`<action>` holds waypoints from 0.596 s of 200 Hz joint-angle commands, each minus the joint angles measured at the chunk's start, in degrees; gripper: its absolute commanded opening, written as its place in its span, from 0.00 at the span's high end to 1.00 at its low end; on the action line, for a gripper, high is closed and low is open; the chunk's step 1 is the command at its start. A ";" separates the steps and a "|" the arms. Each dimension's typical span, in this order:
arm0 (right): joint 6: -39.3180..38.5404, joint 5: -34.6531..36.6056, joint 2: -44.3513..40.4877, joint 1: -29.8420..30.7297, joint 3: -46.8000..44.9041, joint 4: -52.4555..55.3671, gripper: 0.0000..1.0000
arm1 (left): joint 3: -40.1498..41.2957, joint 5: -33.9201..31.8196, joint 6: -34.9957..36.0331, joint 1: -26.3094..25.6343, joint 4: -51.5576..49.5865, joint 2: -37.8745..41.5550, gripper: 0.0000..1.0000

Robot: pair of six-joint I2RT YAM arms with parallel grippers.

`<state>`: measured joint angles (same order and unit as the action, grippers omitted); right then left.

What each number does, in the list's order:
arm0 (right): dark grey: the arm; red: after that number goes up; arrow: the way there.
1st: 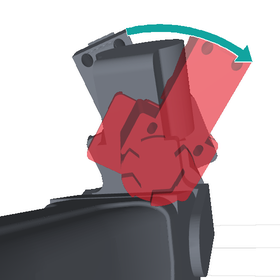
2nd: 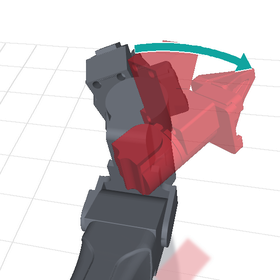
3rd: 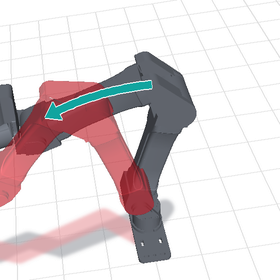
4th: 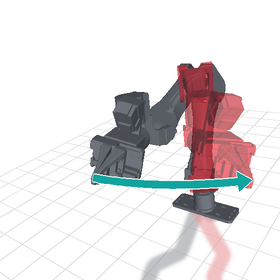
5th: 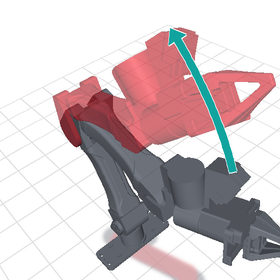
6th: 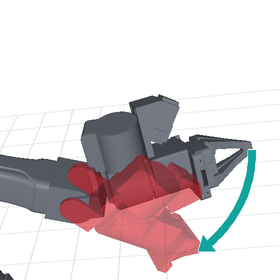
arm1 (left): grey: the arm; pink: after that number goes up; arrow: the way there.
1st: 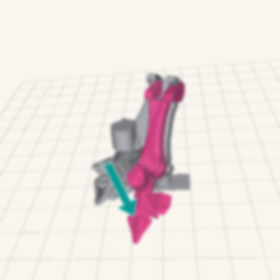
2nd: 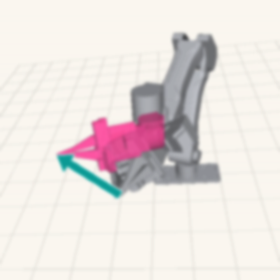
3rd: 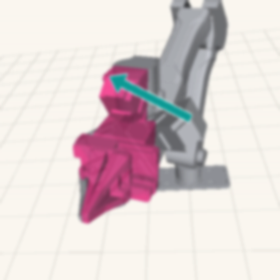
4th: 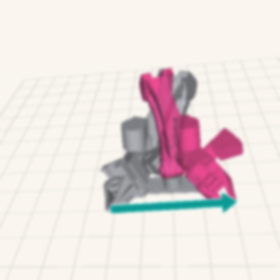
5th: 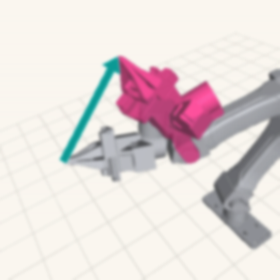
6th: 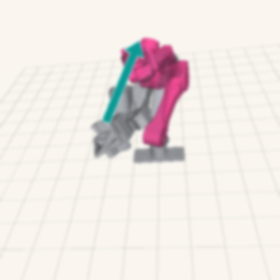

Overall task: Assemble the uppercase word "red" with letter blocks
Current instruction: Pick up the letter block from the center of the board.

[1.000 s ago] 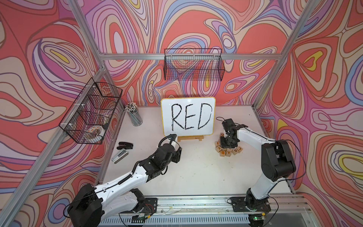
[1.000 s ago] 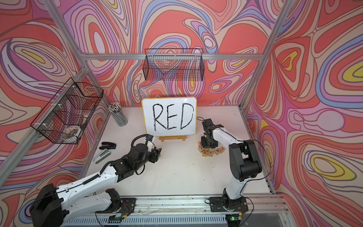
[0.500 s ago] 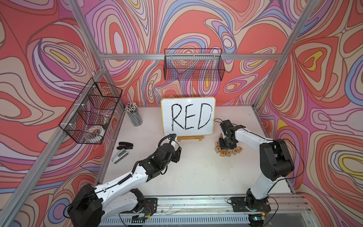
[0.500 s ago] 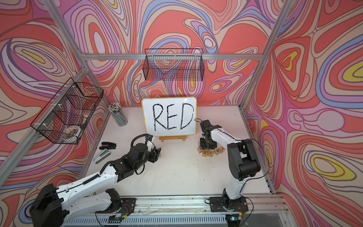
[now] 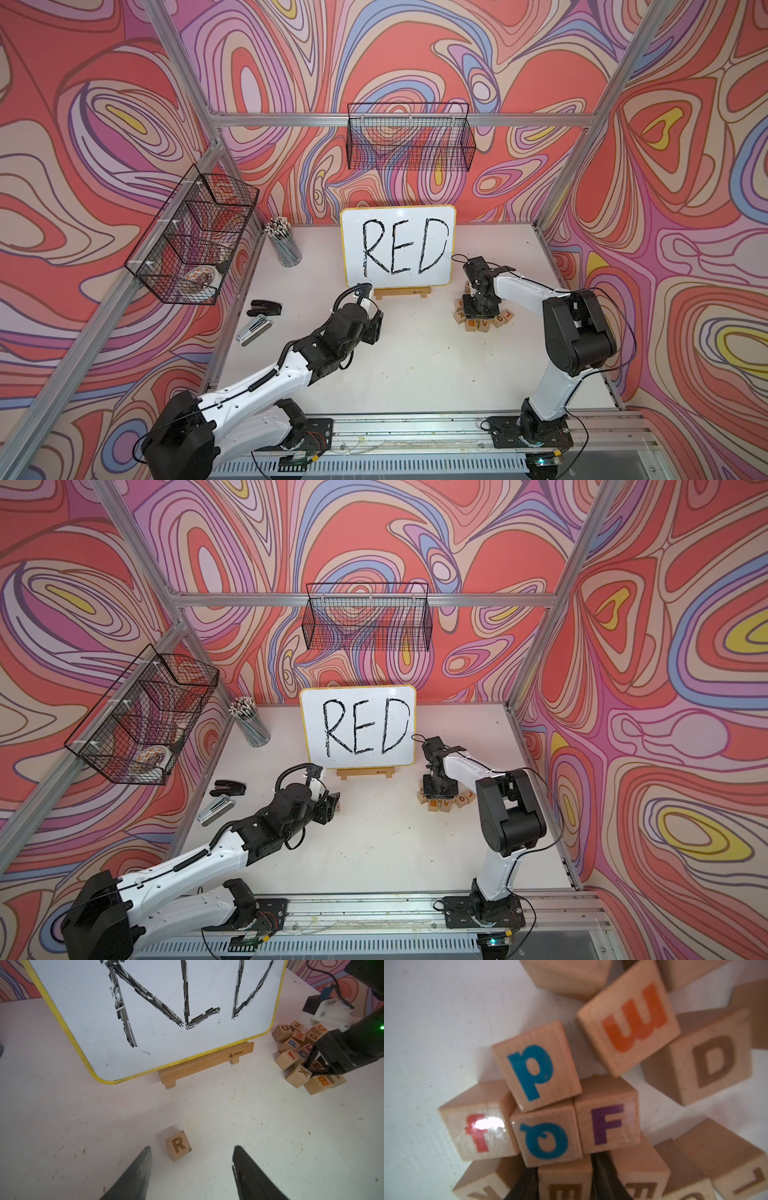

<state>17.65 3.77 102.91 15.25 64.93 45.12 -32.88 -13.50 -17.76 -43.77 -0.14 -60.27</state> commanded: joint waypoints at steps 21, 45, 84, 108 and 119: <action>1.99 1.29 -0.40 0.19 -1.03 -0.91 0.61 | 0.95 -0.32 0.18 0.44 -0.90 1.20 0.35; 2.01 1.79 -0.53 0.22 -0.51 -0.98 0.64 | 1.15 -0.36 0.09 0.44 -0.79 1.31 0.35; 2.04 2.20 -0.20 0.22 0.47 -0.74 0.68 | 1.33 -0.54 0.09 0.52 -1.11 2.04 0.35; 1.95 2.76 -1.01 0.21 1.02 0.40 0.73 | 1.42 -0.73 0.31 0.53 -1.35 2.54 0.35; 1.77 2.99 -1.05 0.21 1.32 0.95 0.75 | 1.33 -0.81 0.44 0.53 -1.57 2.62 0.35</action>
<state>19.16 5.15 102.91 15.25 64.66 44.69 -32.08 -13.52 -17.74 -43.66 -0.45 -58.54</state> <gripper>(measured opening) 0.340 0.647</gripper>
